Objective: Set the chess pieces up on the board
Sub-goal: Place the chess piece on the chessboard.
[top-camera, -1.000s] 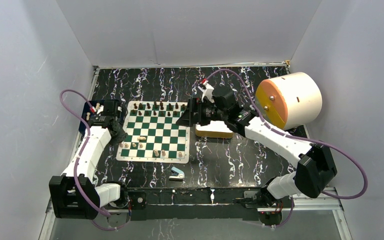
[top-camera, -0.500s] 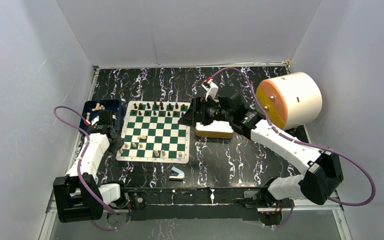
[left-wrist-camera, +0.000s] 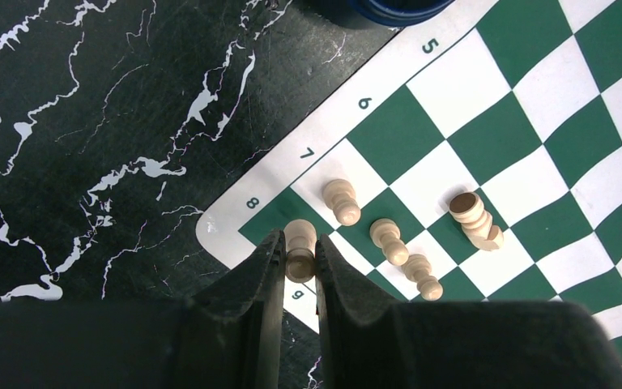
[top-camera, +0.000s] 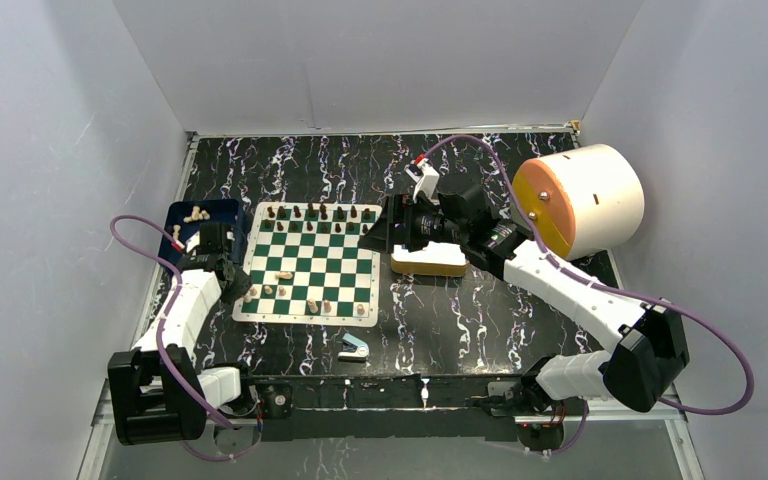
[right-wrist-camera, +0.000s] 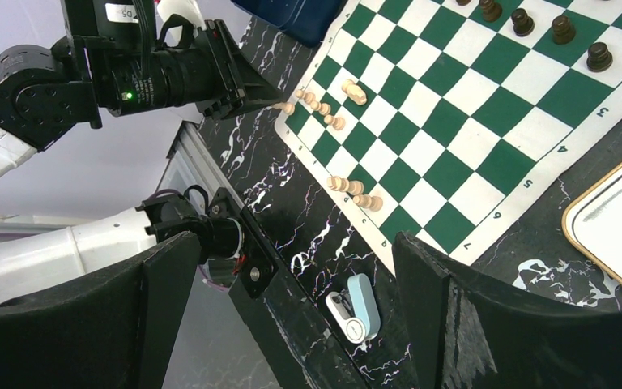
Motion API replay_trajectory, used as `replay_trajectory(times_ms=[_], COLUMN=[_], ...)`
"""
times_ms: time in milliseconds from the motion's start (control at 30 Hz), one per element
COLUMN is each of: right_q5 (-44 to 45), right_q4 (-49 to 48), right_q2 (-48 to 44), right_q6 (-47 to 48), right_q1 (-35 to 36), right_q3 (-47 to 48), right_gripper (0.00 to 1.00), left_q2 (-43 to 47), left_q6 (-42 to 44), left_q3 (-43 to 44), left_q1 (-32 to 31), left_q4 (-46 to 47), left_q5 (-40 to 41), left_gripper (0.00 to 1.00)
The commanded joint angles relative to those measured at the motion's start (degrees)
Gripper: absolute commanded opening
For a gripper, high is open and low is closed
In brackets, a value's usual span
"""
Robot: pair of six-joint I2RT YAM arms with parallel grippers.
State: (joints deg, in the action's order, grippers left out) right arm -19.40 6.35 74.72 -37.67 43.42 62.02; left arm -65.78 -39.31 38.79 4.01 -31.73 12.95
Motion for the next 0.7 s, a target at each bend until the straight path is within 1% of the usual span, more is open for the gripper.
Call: replay_trajectory(times_ms=[0,667], right_q5=[0.47,1.80], right_q4=[-1.27,-0.97], right_q2=[-2.13,-3.42], right_q6=[0.59,1.09], right_q1=[0.13,0.06], right_q3=[0.05,-0.14], right_gripper=[0.99,0.99], left_q2=[0.39,-1.06], left_q6=[-0.49,-0.52], left_q3=[-0.75,-1.65], left_q1=[0.28,0.30], left_q4=[0.67,0.76], left_q5=[0.19,0.22], left_gripper=[0.11,0.12])
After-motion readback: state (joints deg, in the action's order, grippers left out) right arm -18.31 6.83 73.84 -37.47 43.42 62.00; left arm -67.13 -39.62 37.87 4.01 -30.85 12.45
